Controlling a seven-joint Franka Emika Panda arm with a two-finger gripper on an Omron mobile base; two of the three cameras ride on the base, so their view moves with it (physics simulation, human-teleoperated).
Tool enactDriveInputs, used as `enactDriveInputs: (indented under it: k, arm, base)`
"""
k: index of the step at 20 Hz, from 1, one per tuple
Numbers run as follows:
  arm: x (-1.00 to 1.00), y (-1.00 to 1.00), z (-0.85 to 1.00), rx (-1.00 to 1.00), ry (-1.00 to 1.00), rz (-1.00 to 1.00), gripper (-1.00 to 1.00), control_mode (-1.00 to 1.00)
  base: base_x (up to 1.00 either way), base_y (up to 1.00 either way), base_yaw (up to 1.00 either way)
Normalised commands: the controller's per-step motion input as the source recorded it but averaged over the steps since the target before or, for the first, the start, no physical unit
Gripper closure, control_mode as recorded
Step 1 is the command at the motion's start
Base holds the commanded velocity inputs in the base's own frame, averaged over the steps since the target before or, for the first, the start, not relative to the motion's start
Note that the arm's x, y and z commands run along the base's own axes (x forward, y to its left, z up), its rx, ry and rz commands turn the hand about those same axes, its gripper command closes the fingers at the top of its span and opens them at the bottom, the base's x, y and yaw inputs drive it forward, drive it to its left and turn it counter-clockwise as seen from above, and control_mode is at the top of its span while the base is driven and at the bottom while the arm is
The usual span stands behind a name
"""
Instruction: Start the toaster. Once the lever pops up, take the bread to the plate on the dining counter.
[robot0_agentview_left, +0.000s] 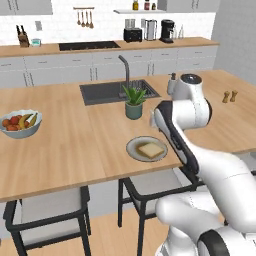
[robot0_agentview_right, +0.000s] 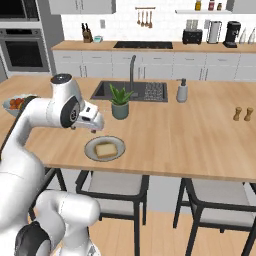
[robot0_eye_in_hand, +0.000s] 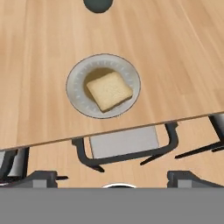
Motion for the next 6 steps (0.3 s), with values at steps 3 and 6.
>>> enactDriveInputs:
  k: [3, 6]
  arm:
    - [-0.94, 0.00, -0.06, -0.01, -0.02, 0.00, -1.00, -1.00]
    - [-0.82, 0.00, -0.22, -0.02, 0.00, 0.00, -1.00, -1.00]
  base:
    - [0.00, 0.00, 0.00]
    - [0.00, 0.00, 0.00]
